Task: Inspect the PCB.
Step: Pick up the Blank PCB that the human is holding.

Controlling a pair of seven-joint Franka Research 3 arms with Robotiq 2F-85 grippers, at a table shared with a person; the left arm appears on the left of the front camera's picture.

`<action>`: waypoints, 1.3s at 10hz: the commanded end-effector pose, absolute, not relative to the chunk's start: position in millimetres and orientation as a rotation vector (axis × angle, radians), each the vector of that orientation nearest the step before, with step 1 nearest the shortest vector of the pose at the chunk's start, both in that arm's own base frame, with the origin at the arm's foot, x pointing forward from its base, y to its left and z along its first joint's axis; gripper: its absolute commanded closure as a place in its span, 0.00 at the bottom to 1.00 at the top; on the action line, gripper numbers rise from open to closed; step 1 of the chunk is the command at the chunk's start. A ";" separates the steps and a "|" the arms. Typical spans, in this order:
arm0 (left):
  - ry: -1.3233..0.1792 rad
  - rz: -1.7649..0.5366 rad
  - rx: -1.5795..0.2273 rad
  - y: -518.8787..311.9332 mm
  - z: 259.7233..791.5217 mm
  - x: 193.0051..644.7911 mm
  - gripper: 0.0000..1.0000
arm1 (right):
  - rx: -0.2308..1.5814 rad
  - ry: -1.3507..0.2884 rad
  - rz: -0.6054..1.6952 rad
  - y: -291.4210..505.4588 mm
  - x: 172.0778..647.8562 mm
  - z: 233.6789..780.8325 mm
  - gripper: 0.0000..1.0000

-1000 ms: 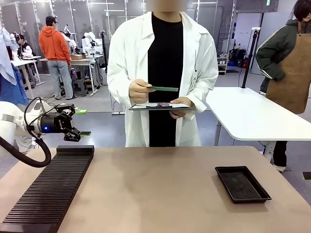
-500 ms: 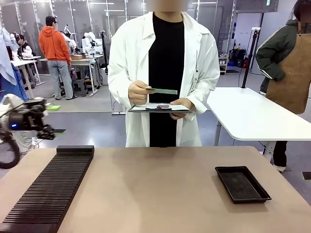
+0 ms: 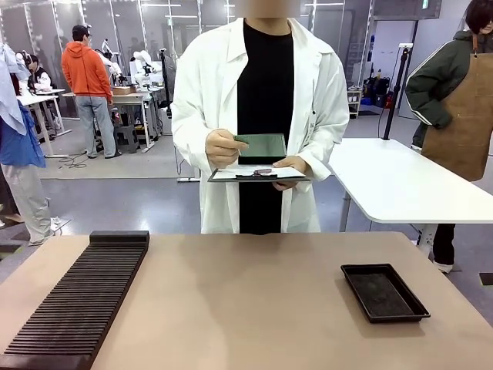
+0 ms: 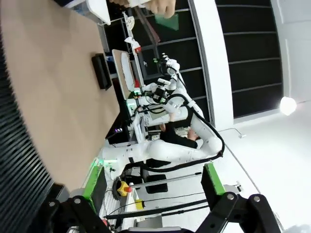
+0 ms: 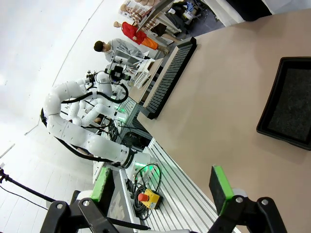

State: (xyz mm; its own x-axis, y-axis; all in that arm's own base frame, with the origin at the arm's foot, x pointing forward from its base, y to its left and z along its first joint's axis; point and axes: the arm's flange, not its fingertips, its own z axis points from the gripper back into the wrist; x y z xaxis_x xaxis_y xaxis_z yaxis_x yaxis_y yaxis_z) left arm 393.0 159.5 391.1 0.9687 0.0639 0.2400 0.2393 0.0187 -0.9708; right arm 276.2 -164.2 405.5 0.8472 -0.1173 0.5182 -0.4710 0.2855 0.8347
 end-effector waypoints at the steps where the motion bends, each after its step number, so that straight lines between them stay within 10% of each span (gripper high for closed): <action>1: -0.308 -0.133 -1.533 183.2 380.4 366.4 0.00 | 1.280 -0.567 0.264 -164.7 276.0 406.3 0.00; 13: -0.333 -0.097 -1.527 200.8 372.5 351.7 0.00 | 1.280 -0.567 0.264 -164.7 276.0 406.3 0.00</action>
